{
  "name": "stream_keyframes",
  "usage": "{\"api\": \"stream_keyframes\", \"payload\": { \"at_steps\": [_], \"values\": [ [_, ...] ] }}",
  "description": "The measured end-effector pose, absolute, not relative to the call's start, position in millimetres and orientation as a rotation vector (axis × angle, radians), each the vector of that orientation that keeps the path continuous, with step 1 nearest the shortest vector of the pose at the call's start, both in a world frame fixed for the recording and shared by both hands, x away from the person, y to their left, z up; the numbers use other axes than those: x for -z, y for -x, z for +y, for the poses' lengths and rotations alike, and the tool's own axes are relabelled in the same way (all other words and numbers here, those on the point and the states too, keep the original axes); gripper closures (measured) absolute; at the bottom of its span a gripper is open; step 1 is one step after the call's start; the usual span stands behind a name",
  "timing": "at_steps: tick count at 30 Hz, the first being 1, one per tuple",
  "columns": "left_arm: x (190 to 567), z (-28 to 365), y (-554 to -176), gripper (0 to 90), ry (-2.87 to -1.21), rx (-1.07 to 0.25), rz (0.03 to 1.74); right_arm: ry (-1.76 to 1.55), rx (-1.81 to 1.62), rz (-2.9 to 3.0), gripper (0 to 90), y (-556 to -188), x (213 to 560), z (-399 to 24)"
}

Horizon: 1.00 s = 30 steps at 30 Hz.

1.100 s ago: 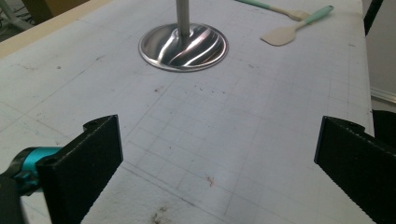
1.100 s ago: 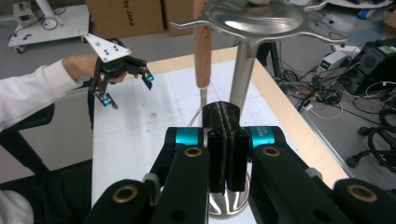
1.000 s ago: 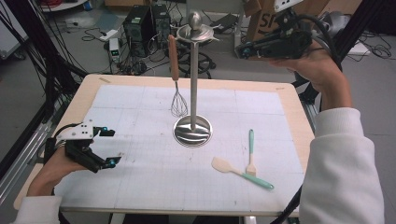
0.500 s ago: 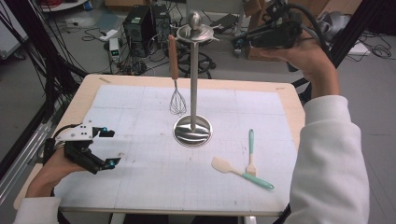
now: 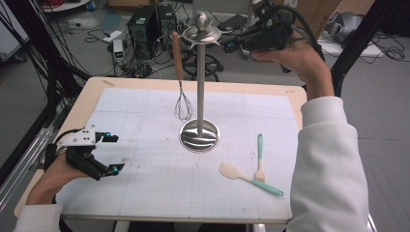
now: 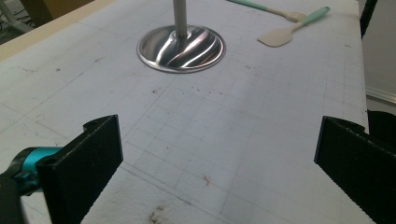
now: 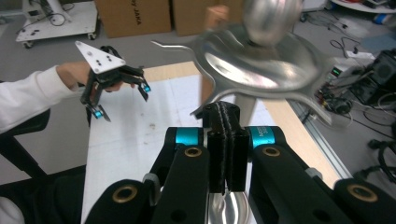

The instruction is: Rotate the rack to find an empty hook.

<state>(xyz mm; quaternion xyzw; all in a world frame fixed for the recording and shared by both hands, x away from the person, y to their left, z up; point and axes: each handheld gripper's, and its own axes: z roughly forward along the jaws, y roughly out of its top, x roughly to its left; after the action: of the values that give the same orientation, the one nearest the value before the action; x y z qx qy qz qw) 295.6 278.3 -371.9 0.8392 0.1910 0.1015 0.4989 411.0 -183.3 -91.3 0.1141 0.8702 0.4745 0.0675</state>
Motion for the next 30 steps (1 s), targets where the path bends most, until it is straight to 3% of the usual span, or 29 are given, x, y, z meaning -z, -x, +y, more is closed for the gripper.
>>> {"api": "stream_keyframes", "payload": {
  "at_steps": [16,24,28,30],
  "values": [
    [371.9,278.5,-295.2,1.7,-2.024,-0.244,0.467,-0.229,-1.444,2.655,88.0,-405.7,87.8,-151.5],
    [372.1,278.1,-295.4,1.7,-2.031,-0.248,0.464,-0.250,-1.457,2.632,68.1,-397.5,93.6,-165.7],
    [372.3,278.2,-295.8,1.7,-2.035,-0.250,0.463,-0.206,-1.463,2.679,45.2,-388.7,100.3,-176.8],
    [372.5,277.9,-296.1,1.7,-2.038,-0.250,0.462,-0.169,-1.420,2.699,41.7,-383.3,104.1,-183.1]
  ]
}}
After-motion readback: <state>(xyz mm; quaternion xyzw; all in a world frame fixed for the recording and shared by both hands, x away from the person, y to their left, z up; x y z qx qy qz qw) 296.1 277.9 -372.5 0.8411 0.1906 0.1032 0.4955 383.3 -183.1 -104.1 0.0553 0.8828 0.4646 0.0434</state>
